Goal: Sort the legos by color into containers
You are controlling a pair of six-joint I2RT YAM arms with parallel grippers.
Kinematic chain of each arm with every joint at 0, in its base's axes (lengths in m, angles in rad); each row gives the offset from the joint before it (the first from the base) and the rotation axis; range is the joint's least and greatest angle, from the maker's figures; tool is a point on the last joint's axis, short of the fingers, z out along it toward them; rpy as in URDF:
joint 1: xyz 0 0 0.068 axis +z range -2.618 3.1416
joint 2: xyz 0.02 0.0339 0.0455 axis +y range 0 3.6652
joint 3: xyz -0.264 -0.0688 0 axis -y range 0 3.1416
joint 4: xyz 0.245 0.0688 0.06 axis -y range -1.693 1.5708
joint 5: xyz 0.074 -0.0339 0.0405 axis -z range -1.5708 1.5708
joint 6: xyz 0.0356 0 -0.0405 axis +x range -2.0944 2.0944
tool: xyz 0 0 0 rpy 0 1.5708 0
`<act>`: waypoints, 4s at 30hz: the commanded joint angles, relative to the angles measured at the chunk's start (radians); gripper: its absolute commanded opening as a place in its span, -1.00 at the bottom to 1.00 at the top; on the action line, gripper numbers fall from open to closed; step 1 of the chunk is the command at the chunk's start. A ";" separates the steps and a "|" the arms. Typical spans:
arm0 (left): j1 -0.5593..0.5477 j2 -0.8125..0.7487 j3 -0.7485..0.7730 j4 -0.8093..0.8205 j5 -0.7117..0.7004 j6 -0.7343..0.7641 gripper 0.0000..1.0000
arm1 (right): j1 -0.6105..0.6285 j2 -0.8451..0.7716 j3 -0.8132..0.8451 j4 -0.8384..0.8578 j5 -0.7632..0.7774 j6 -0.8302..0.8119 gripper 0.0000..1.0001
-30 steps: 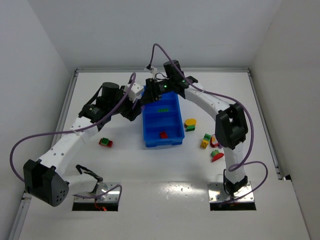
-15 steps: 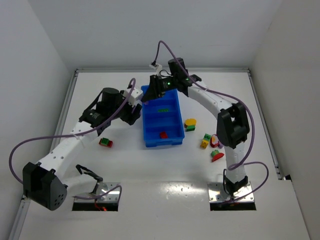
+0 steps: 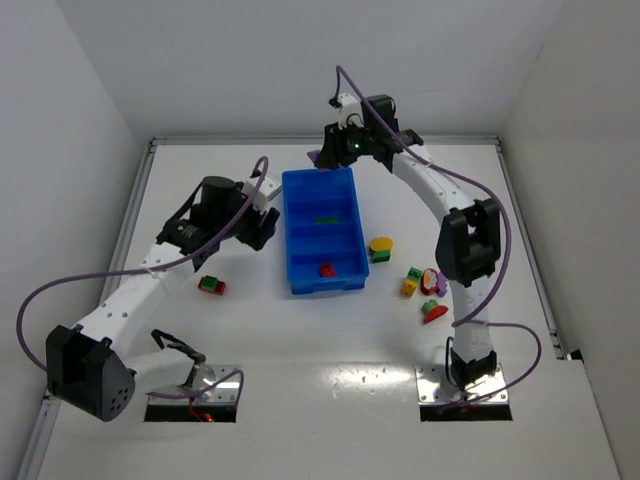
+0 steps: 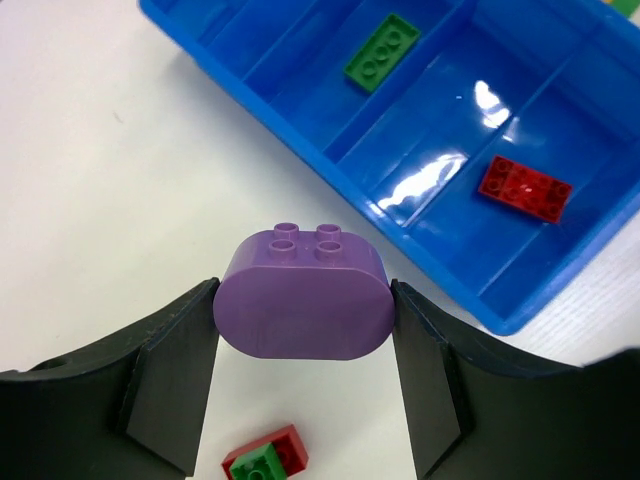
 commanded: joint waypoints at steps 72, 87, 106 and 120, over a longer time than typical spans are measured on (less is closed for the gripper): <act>-0.034 0.980 1.048 -0.196 -0.013 -0.303 -0.57 | -0.217 -0.403 -0.212 -0.143 0.463 -0.131 0.57; -0.034 1.011 1.020 -0.196 -0.032 -0.273 -0.57 | -0.245 -0.374 -0.204 -0.143 0.435 -0.131 0.57; -0.034 1.011 1.020 -0.196 -0.033 -0.273 -0.57 | -0.245 -0.365 -0.213 -0.143 0.415 -0.131 0.59; -0.034 1.011 1.020 -0.196 -0.042 -0.273 -0.57 | -0.245 -0.374 -0.231 -0.133 0.406 -0.121 0.59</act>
